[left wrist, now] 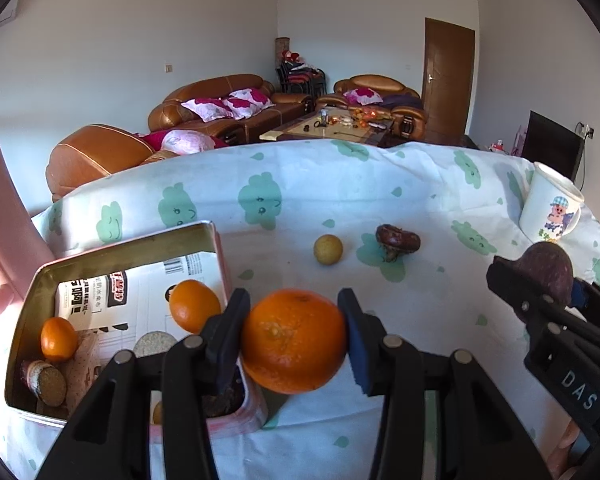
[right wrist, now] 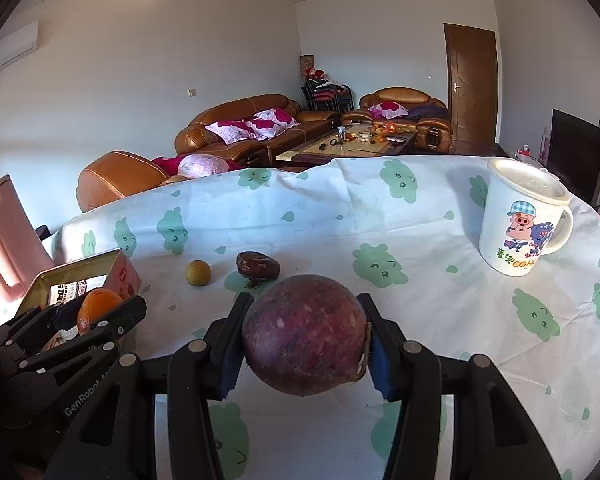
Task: Organize fruits
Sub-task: 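Lift the orange and purple fruit and carry both over the gold tin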
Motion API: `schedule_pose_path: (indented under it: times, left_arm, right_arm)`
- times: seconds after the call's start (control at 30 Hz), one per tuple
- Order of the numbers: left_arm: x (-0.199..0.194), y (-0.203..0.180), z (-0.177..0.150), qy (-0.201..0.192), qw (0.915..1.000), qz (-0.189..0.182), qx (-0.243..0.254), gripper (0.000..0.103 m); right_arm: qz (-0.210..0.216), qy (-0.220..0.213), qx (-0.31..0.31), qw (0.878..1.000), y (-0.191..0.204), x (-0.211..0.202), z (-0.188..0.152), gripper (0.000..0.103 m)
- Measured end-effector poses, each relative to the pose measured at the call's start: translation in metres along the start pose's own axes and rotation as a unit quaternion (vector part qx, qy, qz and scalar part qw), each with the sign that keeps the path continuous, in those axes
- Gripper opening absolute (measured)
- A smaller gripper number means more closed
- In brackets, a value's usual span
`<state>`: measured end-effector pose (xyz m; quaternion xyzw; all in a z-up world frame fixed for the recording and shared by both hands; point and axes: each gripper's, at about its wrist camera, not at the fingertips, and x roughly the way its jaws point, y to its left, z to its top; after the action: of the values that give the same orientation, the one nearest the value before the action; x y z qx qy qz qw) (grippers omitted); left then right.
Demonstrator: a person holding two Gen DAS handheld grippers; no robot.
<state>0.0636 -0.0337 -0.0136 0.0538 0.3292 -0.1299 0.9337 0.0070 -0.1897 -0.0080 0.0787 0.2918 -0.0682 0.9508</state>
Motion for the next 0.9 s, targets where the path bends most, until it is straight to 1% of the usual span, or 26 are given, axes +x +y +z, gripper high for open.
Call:
schedule_pose_path:
  times: [0.13, 0.23, 0.37, 0.43, 0.53, 0.63, 0.9]
  left_arm:
    - [-0.011, 0.001, -0.004, -0.009, 0.9999, -0.006, 0.008, 0.047]
    - [-0.019, 0.003, -0.006, -0.018, 0.9997, -0.013, 0.012, 0.047]
    - [-0.028, 0.014, -0.003, -0.026, 0.9994, -0.022, 0.002, 0.047]
    - [-0.033, 0.021, -0.002, -0.034, 0.9992, -0.02, -0.001, 0.047]
    - [-0.04, 0.036, 0.001, -0.048, 0.9988, -0.002, -0.007, 0.047]
    - [-0.042, 0.056, 0.004, -0.056, 0.9979, 0.028, -0.015, 0.047]
    - [-0.038, 0.112, 0.004, -0.047, 0.9938, 0.086, -0.053, 0.047]
  right_arm:
    - [0.008, -0.005, -0.003, 1.0, 0.009, -0.007, -0.005, 0.053]
    - [0.003, -0.017, -0.008, 1.0, 0.017, -0.015, -0.007, 0.053]
    - [0.008, -0.022, -0.007, 1.0, 0.025, -0.022, -0.009, 0.053]
    - [0.012, -0.024, -0.008, 1.0, 0.031, -0.025, -0.009, 0.053]
    - [0.024, -0.03, -0.013, 0.999, 0.044, -0.029, -0.006, 0.053]
    - [0.041, -0.034, -0.025, 0.998, 0.062, -0.031, -0.004, 0.053]
    - [0.093, -0.034, -0.042, 0.994, 0.111, -0.024, 0.002, 0.053]
